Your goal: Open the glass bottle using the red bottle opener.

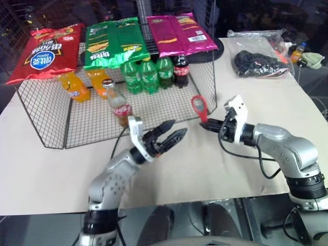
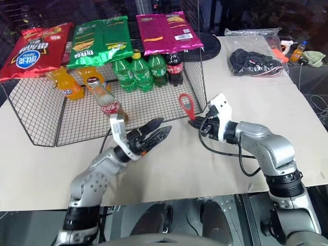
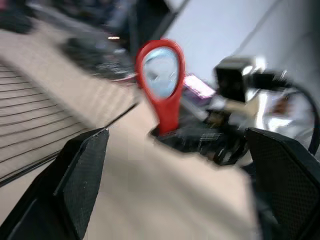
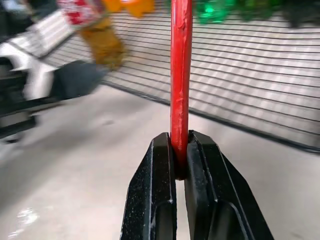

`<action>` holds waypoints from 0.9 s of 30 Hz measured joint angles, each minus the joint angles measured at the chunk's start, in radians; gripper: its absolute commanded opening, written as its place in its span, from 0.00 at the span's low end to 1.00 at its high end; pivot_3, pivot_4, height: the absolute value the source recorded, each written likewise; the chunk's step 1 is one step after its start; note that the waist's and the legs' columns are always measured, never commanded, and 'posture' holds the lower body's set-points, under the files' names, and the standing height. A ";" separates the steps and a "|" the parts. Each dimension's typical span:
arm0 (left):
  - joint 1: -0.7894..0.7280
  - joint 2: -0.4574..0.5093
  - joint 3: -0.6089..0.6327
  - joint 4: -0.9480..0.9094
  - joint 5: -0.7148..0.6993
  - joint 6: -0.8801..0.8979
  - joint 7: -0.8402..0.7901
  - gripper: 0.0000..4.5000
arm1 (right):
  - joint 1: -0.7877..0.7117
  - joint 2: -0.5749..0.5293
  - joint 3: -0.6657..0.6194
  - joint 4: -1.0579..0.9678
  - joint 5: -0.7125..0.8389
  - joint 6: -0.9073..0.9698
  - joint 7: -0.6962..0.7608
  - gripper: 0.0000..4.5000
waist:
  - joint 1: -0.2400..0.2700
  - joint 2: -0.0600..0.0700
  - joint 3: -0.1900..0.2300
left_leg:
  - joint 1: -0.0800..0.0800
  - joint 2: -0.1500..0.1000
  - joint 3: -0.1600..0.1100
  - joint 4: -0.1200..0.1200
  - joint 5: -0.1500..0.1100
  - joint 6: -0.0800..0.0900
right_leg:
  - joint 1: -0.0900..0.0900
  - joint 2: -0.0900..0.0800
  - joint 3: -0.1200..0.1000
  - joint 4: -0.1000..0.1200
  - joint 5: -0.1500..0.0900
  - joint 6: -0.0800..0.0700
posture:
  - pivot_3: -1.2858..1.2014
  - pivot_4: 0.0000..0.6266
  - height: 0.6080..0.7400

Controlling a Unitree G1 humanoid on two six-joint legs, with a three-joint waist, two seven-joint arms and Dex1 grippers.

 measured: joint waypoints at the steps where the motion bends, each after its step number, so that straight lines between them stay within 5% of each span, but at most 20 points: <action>1: 0.034 -0.004 0.000 -0.028 0.029 -0.031 0.022 0.99 | 0.001 -0.002 -0.003 0.007 -0.013 -0.010 0.000 0.00 | 0.001 0.000 0.000 | 0.000 0.000 0.000 0.000 0.000 0.000 | 0.000 0.000 0.000 0.000 0.000 0.000 | 0.52 0.24 1.00; 12: 0.220 0.007 0.038 -0.173 0.455 -0.272 0.331 0.99 | 0.004 -0.008 -0.001 0.068 -0.102 -0.088 0.019 0.00 | 0.004 0.000 0.000 | 0.000 0.000 0.001 0.000 0.000 0.000 | 0.000 0.000 0.000 0.000 0.000 0.000 | 0.52 0.24 1.00; 27: -0.004 -0.017 0.129 -0.040 0.618 -0.404 0.565 0.99 | 0.006 0.002 0.015 0.073 -0.137 -0.103 0.041 0.00 | 0.003 0.000 0.000 | 0.000 -0.001 0.000 0.000 0.000 0.000 | 0.000 0.000 -0.001 0.000 0.000 0.000 | 0.52 0.24 1.00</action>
